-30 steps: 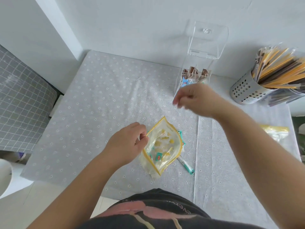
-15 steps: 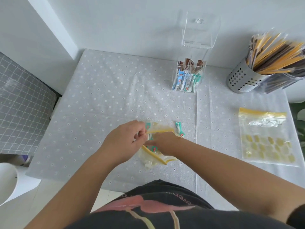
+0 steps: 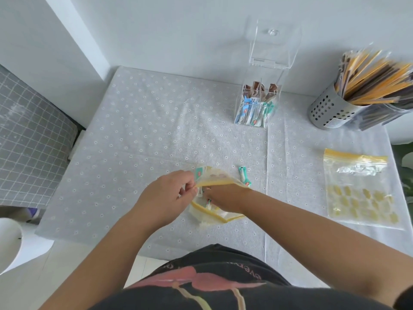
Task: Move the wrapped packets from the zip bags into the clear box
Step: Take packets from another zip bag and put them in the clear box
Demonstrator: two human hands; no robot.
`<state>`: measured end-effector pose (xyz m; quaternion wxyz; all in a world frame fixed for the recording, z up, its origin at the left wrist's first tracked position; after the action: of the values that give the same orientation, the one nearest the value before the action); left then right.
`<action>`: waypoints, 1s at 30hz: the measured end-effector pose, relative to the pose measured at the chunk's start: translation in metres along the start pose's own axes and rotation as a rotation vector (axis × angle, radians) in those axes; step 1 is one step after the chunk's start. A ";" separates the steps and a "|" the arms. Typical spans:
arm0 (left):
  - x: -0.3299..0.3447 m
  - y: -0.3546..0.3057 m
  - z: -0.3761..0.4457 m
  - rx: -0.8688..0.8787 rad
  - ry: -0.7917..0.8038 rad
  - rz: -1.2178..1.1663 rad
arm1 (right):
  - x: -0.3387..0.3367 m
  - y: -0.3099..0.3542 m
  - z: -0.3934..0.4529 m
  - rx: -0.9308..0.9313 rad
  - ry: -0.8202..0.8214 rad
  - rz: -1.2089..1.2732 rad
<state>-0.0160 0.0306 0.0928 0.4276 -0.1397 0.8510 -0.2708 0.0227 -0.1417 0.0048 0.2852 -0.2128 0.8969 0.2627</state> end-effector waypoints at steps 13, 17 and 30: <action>-0.008 -0.001 0.021 -0.005 -0.010 0.026 | -0.111 -0.022 -0.117 0.103 -0.316 0.289; -0.004 -0.004 0.025 0.006 0.005 0.037 | -0.162 -0.084 -0.160 0.292 -0.671 0.354; -0.003 0.004 0.026 0.024 -0.011 0.036 | -0.203 -0.177 -0.063 0.572 -0.454 -0.070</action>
<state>0.0066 0.0264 0.0800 0.4387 -0.1210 0.8478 -0.2725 0.2429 -0.2688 0.1137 0.5338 -0.0912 0.8401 0.0318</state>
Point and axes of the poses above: each hand's wrist, its own z-axis towards the middle knuckle, its own x-axis out of the palm, y = z × x, the point moved 1 cm from there along z, towards the middle knuckle, and after that the axes turned 14 degrees about y, right-handed, at the moved point
